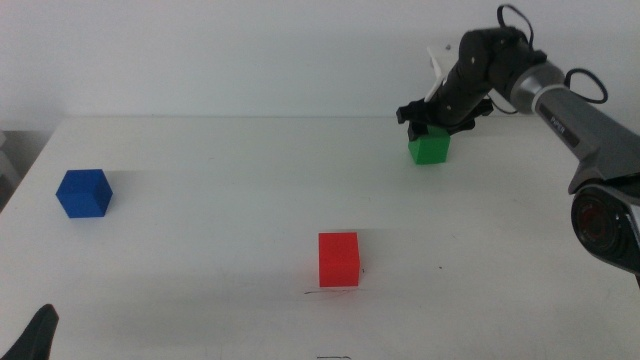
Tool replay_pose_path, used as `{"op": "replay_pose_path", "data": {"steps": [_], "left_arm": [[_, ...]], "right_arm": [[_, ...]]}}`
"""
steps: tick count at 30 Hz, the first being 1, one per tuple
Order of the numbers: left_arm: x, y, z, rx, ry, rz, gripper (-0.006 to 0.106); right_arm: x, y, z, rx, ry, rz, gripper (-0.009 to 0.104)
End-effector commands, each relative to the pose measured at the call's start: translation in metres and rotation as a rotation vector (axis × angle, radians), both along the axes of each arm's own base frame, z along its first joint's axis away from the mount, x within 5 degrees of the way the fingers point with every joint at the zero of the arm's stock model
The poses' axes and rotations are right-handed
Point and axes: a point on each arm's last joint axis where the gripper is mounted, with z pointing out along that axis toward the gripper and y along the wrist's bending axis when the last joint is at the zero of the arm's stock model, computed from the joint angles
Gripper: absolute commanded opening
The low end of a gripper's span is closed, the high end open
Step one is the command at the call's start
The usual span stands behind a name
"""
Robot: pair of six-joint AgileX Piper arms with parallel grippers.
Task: Stack red cubes first, then green, then blue cubes in a specific spot.
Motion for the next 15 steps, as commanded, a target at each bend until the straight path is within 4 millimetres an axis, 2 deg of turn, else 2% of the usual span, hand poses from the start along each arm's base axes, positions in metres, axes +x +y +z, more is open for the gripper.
{"op": "replay_pose_path", "data": {"steps": [1, 7, 12, 15], "left_arm": [[-0.002, -0.001, 0.009, -0.019, -0.104, -0.011, 0.094], [-0.002, -0.001, 0.009, -0.019, -0.105, -0.011, 0.094], [-0.002, -0.001, 0.009, -0.019, -0.105, -0.011, 0.094], [-0.002, -0.001, 0.009, -0.019, -0.105, -0.011, 0.094]], "right_arm": [[-0.015, 0.003, 0.082, 0.05, -0.154, -0.011, -0.001], [-0.055, 0.03, 0.136, -0.028, -0.167, 0.068, -0.001], [-0.091, 0.05, 0.182, -0.035, -0.219, 0.049, -0.001], [-0.115, 0.063, 0.201, -0.076, -0.242, 0.033, -0.001]]}}
